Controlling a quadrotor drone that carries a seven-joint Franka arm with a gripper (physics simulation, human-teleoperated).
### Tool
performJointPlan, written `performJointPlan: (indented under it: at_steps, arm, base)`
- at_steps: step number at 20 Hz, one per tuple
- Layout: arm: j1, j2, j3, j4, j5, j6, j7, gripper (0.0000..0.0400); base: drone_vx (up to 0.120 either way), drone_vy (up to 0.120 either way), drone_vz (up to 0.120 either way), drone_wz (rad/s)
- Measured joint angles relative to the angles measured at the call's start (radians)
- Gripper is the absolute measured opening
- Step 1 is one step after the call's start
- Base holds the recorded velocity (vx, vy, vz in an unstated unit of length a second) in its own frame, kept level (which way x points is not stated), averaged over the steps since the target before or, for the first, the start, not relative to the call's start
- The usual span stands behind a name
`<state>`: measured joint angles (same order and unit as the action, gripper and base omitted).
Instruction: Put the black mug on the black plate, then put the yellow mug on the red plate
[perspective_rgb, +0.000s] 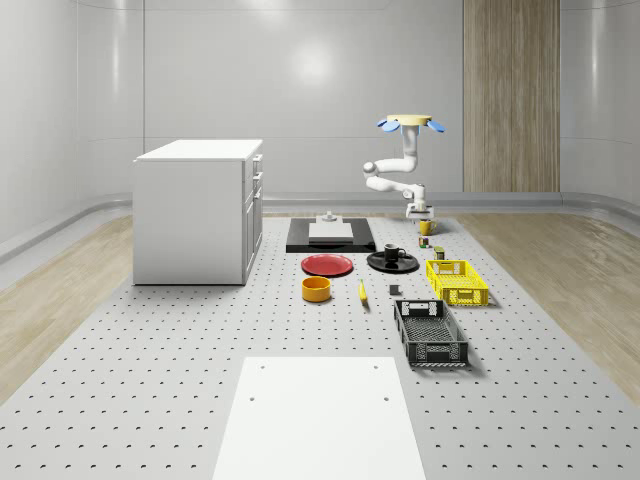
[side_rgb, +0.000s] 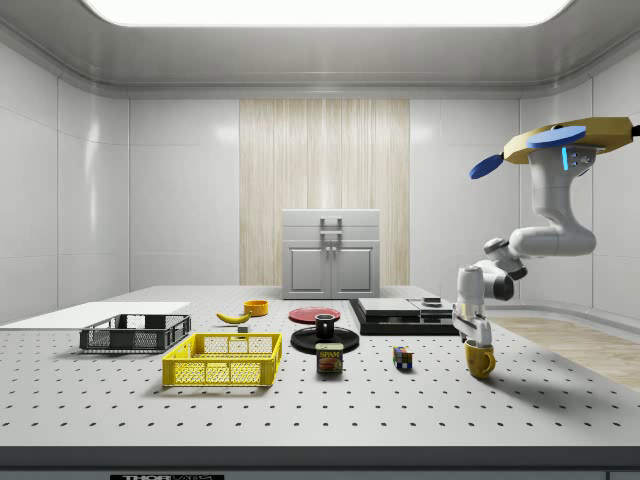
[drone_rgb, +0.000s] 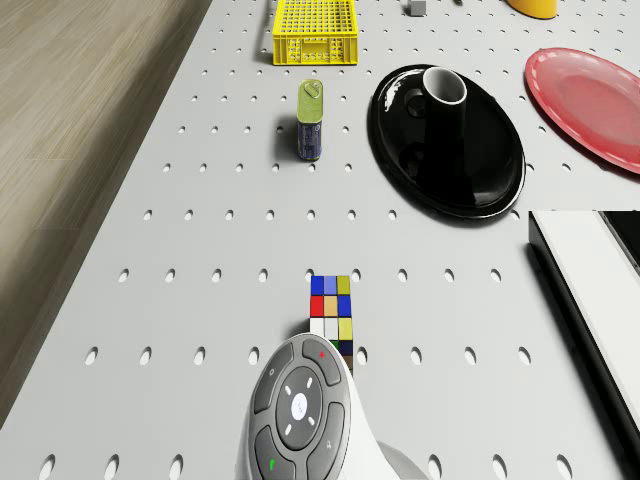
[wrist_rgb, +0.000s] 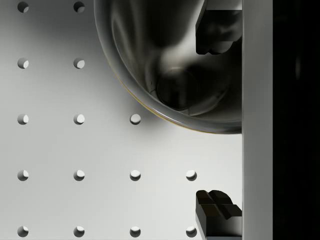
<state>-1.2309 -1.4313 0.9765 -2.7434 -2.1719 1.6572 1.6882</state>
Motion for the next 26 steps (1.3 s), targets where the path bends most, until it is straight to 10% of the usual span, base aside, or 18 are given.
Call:
performJointPlan:
  at_steps: [4, 8, 26]
  arm:
    - [0.005, 0.005, -0.001, -0.001, -0.003, -0.005, -0.004, 0.0236]
    - [0.009, 0.010, -0.002, -0.001, -0.006, -0.010, -0.007, 0.0156]
    - [0.041, 0.024, 0.068, -0.048, 0.054, -0.070, -0.014, 0.0111]
  base:
    - [0.000, 0.000, 0.000, 0.000]
    - [0.000, 0.000, 0.000, 0.000]
    - [0.000, 0.000, 0.020, 0.000]
